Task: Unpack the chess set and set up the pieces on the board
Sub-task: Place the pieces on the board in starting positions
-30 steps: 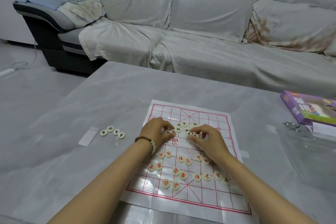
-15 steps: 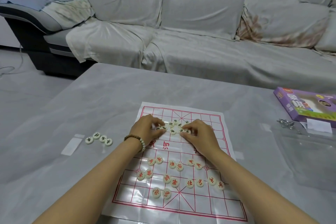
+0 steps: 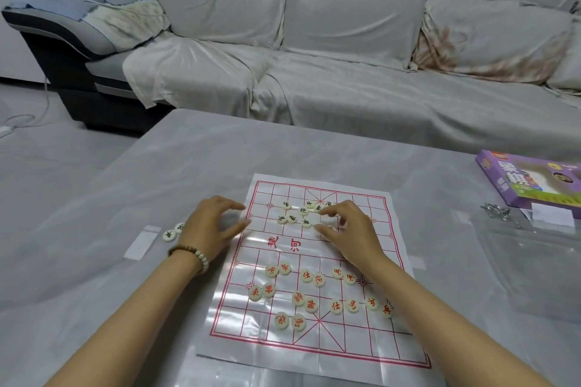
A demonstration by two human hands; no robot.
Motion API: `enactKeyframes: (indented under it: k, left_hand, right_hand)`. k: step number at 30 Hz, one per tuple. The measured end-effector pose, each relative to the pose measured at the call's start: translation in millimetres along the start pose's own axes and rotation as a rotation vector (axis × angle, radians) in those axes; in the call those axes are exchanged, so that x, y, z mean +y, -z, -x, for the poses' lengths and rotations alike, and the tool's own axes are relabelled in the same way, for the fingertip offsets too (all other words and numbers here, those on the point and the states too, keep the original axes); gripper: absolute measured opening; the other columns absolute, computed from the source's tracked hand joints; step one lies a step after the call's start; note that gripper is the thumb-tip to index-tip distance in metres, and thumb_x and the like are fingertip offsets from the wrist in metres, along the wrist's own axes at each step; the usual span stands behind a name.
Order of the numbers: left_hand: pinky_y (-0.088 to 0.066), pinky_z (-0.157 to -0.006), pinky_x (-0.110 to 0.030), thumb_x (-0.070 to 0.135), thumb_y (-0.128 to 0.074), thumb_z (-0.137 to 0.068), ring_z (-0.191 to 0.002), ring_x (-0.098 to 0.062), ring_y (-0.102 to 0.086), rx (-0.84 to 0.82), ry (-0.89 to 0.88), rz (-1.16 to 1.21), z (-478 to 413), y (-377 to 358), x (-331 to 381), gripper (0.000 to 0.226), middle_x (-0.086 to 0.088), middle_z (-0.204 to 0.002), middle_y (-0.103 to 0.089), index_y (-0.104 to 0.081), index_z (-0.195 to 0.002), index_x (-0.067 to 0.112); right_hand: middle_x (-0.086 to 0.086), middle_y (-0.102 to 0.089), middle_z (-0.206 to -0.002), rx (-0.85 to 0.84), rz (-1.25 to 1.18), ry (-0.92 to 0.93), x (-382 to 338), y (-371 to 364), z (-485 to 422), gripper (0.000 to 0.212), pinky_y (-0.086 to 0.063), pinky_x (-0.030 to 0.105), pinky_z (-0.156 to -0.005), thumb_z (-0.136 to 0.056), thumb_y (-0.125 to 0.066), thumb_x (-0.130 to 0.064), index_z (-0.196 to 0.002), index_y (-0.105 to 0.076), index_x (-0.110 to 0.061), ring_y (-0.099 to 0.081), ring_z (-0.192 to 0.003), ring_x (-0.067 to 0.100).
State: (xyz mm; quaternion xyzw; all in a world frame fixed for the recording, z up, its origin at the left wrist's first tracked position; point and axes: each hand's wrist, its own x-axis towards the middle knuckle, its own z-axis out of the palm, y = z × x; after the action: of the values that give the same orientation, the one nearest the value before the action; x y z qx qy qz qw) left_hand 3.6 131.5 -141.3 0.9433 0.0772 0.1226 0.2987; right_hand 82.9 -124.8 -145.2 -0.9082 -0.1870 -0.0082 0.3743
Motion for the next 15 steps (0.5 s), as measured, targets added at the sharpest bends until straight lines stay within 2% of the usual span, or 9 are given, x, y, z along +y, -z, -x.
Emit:
enactKeyframes:
  k: [3,6,11,14,15]
  left_hand:
    - [-0.039,-0.095,-0.034,0.035,-0.072,-0.076,-0.113,-0.026,-0.048,0.089,0.069,-0.040,21.1,22.0,-37.7,0.046,-0.005,-0.120,-0.057,-0.060,-0.118,0.017]
    - [-0.032,-0.102,-0.031,0.033,-0.072,-0.077,-0.123,-0.024,-0.042,0.070,0.145,0.049,37.1,32.5,-69.4,0.062,-0.003,-0.131,-0.051,-0.049,-0.132,0.015]
    - [-0.036,-0.102,-0.026,0.032,-0.072,-0.078,-0.118,-0.015,-0.047,-0.003,0.038,0.112,41.9,38.7,-90.4,0.058,0.002,-0.123,-0.057,-0.051,-0.131,0.017]
    - [-0.039,-0.097,-0.021,0.052,-0.061,-0.074,-0.110,-0.003,-0.048,0.011,0.005,0.148,40.4,39.4,-95.2,0.064,0.017,-0.116,-0.059,-0.049,-0.131,0.027]
    - [-0.039,-0.094,-0.019,0.052,-0.059,-0.073,-0.106,-0.001,-0.048,0.012,0.000,0.149,38.7,40.2,-96.8,0.062,0.021,-0.113,-0.059,-0.049,-0.130,0.030]
  right_hand:
    - [-0.016,-0.053,-0.103,-0.040,-0.047,0.037,-26.9,-11.5,1.1,0.022,-0.042,0.014,-0.076,-0.083,-0.069,-0.034,-0.104,-0.064,-0.029,-0.052,-0.092,0.005]
    - [-0.014,-0.054,-0.112,-0.186,-0.107,0.090,-63.1,-38.1,-1.0,0.028,-0.037,0.007,-0.076,-0.086,-0.067,-0.031,-0.113,-0.063,-0.026,-0.051,-0.096,0.003]
    - [-0.003,-0.057,-0.118,-0.378,-0.018,0.188,-113.1,-97.4,-8.9,0.044,-0.040,0.019,-0.084,-0.082,-0.070,-0.032,-0.123,-0.060,-0.021,-0.053,-0.100,0.009]
    - [0.004,-0.056,-0.114,-0.400,0.016,0.229,-130.1,-124.4,-11.9,0.049,-0.040,0.021,-0.088,-0.078,-0.074,-0.030,-0.123,-0.061,-0.016,-0.053,-0.104,0.015]
    - [0.004,-0.056,-0.112,-0.385,0.002,0.230,-133.3,-130.3,-12.4,0.047,-0.040,0.021,-0.086,-0.078,-0.074,-0.029,-0.122,-0.062,-0.015,-0.054,-0.103,0.015]
